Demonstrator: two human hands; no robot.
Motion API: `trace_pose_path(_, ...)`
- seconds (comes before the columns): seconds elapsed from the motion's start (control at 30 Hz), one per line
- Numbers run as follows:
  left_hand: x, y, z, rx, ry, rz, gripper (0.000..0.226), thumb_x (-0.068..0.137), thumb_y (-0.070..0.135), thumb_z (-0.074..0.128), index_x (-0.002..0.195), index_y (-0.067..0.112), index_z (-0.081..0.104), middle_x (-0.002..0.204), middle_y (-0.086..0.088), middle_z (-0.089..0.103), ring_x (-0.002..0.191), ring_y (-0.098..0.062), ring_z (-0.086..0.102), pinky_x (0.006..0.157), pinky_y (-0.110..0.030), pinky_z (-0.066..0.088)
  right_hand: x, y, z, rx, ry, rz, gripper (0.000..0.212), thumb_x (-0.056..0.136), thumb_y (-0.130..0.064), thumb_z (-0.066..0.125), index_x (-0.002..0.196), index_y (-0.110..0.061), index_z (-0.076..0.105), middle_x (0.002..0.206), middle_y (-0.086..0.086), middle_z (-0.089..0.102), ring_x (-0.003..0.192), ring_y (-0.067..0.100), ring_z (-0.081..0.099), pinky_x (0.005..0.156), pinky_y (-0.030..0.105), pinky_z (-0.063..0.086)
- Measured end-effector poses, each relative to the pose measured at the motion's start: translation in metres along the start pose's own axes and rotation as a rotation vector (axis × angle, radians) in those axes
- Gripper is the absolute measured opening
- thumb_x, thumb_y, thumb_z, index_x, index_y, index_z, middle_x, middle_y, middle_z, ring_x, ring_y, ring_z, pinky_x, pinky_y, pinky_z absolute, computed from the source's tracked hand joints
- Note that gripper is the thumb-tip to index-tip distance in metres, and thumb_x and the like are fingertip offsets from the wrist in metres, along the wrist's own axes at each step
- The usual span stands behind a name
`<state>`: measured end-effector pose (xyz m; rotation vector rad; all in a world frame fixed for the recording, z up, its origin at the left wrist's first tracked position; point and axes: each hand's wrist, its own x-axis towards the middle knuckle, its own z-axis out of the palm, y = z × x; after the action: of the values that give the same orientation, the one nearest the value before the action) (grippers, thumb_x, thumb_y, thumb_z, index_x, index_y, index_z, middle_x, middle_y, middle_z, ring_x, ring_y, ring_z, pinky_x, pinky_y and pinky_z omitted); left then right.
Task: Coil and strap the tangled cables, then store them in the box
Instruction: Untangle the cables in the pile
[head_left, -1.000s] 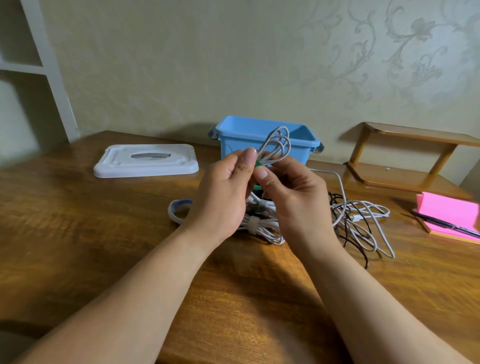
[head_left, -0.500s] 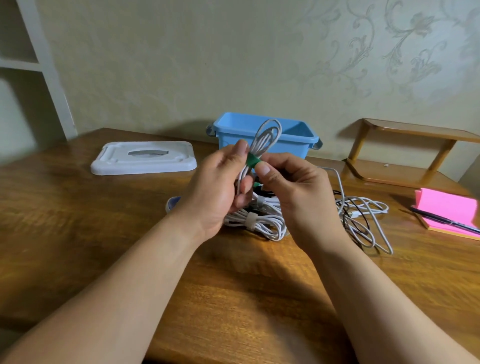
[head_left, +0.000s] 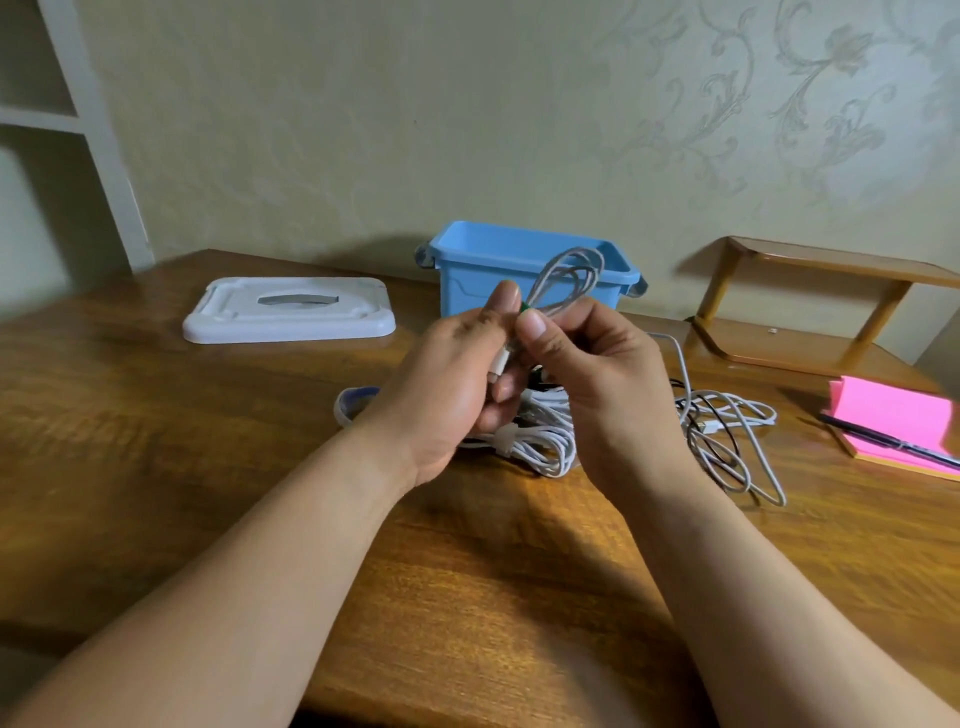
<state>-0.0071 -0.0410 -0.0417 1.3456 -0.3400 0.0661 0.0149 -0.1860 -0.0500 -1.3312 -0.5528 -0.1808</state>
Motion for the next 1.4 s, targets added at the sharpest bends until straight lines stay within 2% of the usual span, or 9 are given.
trace_pose_path(0.1, -0.001, 0.001, -0.003, -0.165, -0.018, -0.034, 0.057, 0.108, 0.051, 0.046, 0.121, -0.001, 0.066, 0.063, -0.003, 0.036, 0.044, -0.009, 0.031, 0.037, -0.020, 0.027, 0.003, 0.001, -0.004, 0.097, -0.121, 0.066, 0.022, 0.097, -0.026, 0.076, 0.099, -0.005, 0.070, 0.096, 0.031, 0.068, 0.088, 0.043, 0.067, 0.096, 0.076, 0.049)
trace_pose_path(0.3, -0.005, 0.003, -0.005, 0.031, -0.064, -0.068, 0.070, 0.107, 0.065, 0.037, 0.077, 0.009, 0.066, 0.058, -0.015, 0.061, 0.044, -0.027, 0.058, 0.042, -0.029, 0.043, 0.002, -0.004, -0.006, 0.186, -0.272, 0.071, 0.016, 0.104, -0.015, 0.060, 0.094, -0.003, 0.062, 0.071, 0.020, 0.060, 0.054, 0.034, 0.060, 0.067, 0.050, 0.052)
trace_pose_path(0.4, 0.000, 0.003, -0.004, 0.261, 0.159, 0.084, 0.078, 0.102, 0.070, 0.037, 0.087, 0.001, 0.071, 0.073, -0.016, 0.075, 0.066, -0.034, 0.075, 0.063, -0.045, 0.063, 0.004, -0.008, -0.008, 0.114, -0.140, 0.028, 0.014, 0.100, -0.016, 0.064, 0.099, -0.003, 0.062, 0.084, 0.021, 0.069, 0.066, 0.037, 0.065, 0.063, 0.048, 0.053)
trace_pose_path(0.47, 0.006, 0.007, -0.013, 0.157, 0.416, 0.174, 0.070, 0.110, 0.058, 0.037, 0.086, 0.001, 0.069, 0.065, -0.012, 0.071, 0.054, -0.028, 0.069, 0.050, -0.031, 0.055, 0.012, -0.017, -0.016, 0.023, 0.008, 0.008, 0.010, 0.099, -0.019, 0.068, 0.101, -0.010, 0.065, 0.097, 0.011, 0.078, 0.091, 0.028, 0.075, 0.083, 0.042, 0.060)
trace_pose_path(0.67, 0.008, 0.002, -0.029, 0.212, 0.661, 0.241, 0.052, 0.116, 0.042, 0.038, 0.085, 0.008, 0.063, 0.062, -0.006, 0.062, 0.050, -0.022, 0.058, 0.047, -0.026, 0.043, 0.034, -0.033, -0.023, -0.974, 0.038, -0.066, 0.012, 0.105, -0.034, 0.066, 0.106, -0.027, 0.076, 0.079, -0.010, 0.073, 0.061, 0.004, 0.059, 0.062, 0.030, 0.048)
trace_pose_path(0.9, 0.002, -0.003, -0.018, 0.417, 0.588, 0.289, 0.047, 0.115, 0.033, 0.043, 0.086, 0.002, 0.062, 0.058, -0.003, 0.059, 0.051, -0.016, 0.056, 0.051, -0.030, 0.048, 0.030, 0.000, -0.007, -1.619, -0.133, -0.124, 0.023, 0.103, -0.048, 0.060, 0.112, -0.034, 0.075, 0.109, -0.007, 0.071, 0.109, 0.025, 0.060, 0.087, 0.042, 0.037)
trace_pose_path(1.07, -0.006, -0.011, -0.016, 0.560, 0.491, 0.328, 0.043, 0.114, 0.039, 0.045, 0.081, 0.018, 0.062, 0.065, -0.001, 0.063, 0.060, -0.017, 0.061, 0.063, -0.045, 0.055, 0.019, -0.027, -0.031, -1.352, -0.017, -0.060, 0.039, 0.106, -0.049, 0.057, 0.140, -0.034, 0.067, 0.140, -0.008, 0.062, 0.128, 0.019, 0.056, 0.109, 0.047, 0.043)
trace_pose_path(1.23, -0.014, -0.019, -0.008, 0.636, 0.402, 0.366, 0.040, 0.114, 0.038, 0.046, 0.083, 0.018, 0.062, 0.066, 0.001, 0.062, 0.062, -0.015, 0.062, 0.065, -0.051, 0.057, -0.005, -0.069, -0.098, -1.184, 0.261, 0.013, 0.026, 0.105, -0.041, 0.062, 0.120, -0.024, 0.074, 0.112, -0.004, 0.073, 0.102, 0.018, 0.068, 0.084, 0.035, 0.051)
trace_pose_path(1.4, -0.019, -0.014, 0.021, 0.696, 0.295, 0.410, 0.039, 0.113, 0.036, 0.048, 0.081, 0.016, 0.061, 0.066, 0.004, 0.062, 0.060, -0.013, 0.062, 0.059, -0.049, 0.056, -0.037, -0.066, -0.134, -1.269, 0.147, 0.351, 0.028, 0.105, -0.049, 0.060, 0.100, -0.023, 0.067, 0.093, -0.008, 0.072, 0.085, 0.017, 0.067, 0.071, 0.035, 0.052)
